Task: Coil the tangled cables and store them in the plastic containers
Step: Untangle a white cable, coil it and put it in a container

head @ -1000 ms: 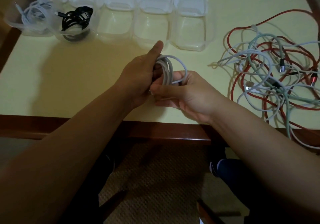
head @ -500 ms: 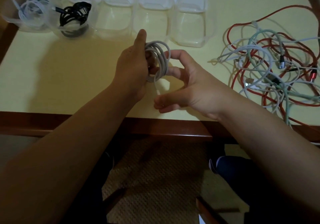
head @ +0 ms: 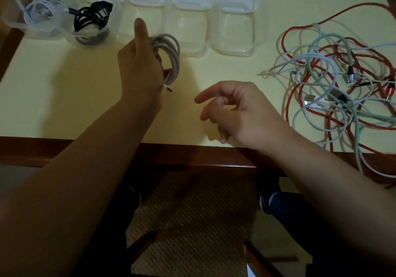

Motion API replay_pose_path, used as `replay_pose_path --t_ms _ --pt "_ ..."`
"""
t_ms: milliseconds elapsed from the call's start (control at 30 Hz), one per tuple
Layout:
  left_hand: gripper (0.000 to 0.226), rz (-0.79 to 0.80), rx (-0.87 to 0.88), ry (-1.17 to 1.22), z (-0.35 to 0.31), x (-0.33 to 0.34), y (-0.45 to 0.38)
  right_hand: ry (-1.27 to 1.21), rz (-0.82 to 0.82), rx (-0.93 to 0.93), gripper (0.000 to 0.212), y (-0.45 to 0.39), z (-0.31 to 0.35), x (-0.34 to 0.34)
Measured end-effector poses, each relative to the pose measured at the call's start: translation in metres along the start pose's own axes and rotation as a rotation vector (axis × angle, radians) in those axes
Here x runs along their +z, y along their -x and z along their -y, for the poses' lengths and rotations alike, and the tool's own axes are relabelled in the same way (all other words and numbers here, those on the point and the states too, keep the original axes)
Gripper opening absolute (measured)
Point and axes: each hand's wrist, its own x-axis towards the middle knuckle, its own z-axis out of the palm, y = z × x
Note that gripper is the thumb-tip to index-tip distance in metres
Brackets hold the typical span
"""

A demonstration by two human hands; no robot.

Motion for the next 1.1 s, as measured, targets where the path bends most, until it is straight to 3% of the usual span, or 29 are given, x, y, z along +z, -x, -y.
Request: replay_pose_path --t_ms 67,233,400,533,633,833,1100 --pt "0.058 0.051 0.081 -0.033 0.002 0.004 0.007 -0.092 0.01 0.087 0.022 -0.004 0.004 0.001" --pt "0.057 0.158 0.187 -0.075 0.003 0.018 0.026 -0.283 0.09 0.252 0.051 -0.016 0.007 0.011" --pt "0.056 0.174 0.058 0.007 0.0 0.018 0.029 -0.526 0.264 0.282 0.036 -0.024 -0.003 0.014" --pt "0.055 0.194 0.081 -0.017 -0.001 0.018 0.031 -0.586 0.335 0.328 0.028 -0.024 -0.002 0.014" --pt "0.056 0.16 0.057 -0.008 -0.001 0.016 0.027 -0.365 0.311 0.248 0.028 -0.026 -0.003 0.014" --pt "0.05 -0.093 -0.18 0.065 -0.001 0.006 0.004 0.456 0.193 -0.023 0.034 -0.025 -0.001 0.005" --pt "0.037 -0.109 -0.279 0.009 0.001 0.005 -0.006 0.725 0.243 -0.072 0.028 -0.019 0.006 0.008"
